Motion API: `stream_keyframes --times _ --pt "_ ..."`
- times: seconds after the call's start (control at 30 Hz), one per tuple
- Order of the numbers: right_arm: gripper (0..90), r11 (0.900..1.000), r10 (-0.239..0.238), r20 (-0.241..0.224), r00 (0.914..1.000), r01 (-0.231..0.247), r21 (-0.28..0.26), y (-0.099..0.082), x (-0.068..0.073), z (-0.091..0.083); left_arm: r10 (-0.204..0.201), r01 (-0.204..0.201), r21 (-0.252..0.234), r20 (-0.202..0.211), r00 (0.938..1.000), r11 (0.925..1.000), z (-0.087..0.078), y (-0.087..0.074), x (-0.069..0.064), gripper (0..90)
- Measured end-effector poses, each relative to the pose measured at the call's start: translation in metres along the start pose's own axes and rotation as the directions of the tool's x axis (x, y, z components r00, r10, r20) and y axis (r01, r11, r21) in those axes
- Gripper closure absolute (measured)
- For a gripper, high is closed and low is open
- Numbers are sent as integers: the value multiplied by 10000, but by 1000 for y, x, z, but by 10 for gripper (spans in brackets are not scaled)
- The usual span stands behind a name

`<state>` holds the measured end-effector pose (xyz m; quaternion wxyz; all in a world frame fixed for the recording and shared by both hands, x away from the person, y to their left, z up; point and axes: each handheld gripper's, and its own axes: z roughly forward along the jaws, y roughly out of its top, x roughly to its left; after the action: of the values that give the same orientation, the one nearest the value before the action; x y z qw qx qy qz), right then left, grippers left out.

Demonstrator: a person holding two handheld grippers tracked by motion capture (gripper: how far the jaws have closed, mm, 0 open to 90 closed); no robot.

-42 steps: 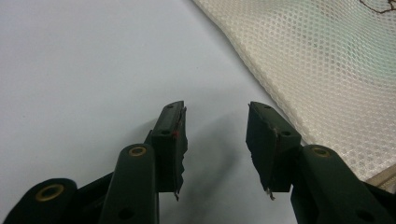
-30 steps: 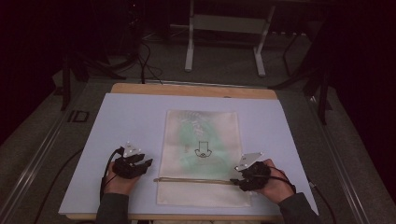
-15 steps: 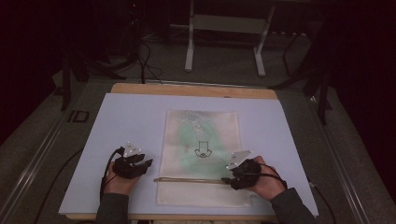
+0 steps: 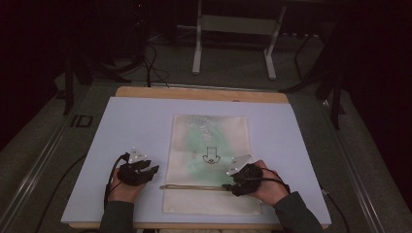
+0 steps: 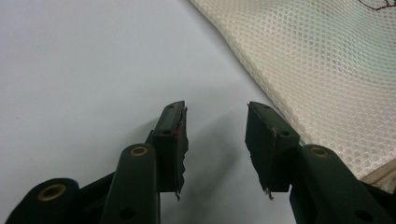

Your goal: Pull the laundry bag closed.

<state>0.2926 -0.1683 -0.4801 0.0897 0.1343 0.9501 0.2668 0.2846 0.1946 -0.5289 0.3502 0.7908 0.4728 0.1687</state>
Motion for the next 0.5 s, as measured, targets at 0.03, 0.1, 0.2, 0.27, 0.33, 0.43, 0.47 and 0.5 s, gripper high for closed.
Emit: stream_keyframes --times 0.03,0.1,0.2,0.27,0.33,0.43,0.47,0.5 --pt "517 10000 -8 -43 10000 8 5 1 1 1 2 -2 -4 10 10000 10000 0 0 0 576" --pt "518 10000 -29 -113 9999 29 -26 5 2 2 7 -7 1 7 10000 10000 0 0 0 577" --pt "520 9999 -140 -193 9997 139 -68 9 3 4 29 -29 -5 12 10000 10000 0 0 -1 579" --pt "523 9998 -189 -210 9996 187 -79 11 4 4 34 -34 -3 3 10000 10000 0 0 -1 579" --pt "526 9993 -333 -304 9990 328 -180 18 5 8 51 -51 -1 -10 10000 10000 0 1 -1 579" --pt "527 9992 -367 -342 9987 360 -197 21 7 9 48 -48 -16 -13 10000 10000 0 1 -1 579" --pt "528 9989 -406 -376 9985 397 -231 22 7 10 43 -43 -27 -11 10000 10000 0 1 -1 579" --pt "529 9988 -440 -408 9982 430 -246 24 8 11 44 -44 -30 -7 10000 10000 0 1 -1 579"
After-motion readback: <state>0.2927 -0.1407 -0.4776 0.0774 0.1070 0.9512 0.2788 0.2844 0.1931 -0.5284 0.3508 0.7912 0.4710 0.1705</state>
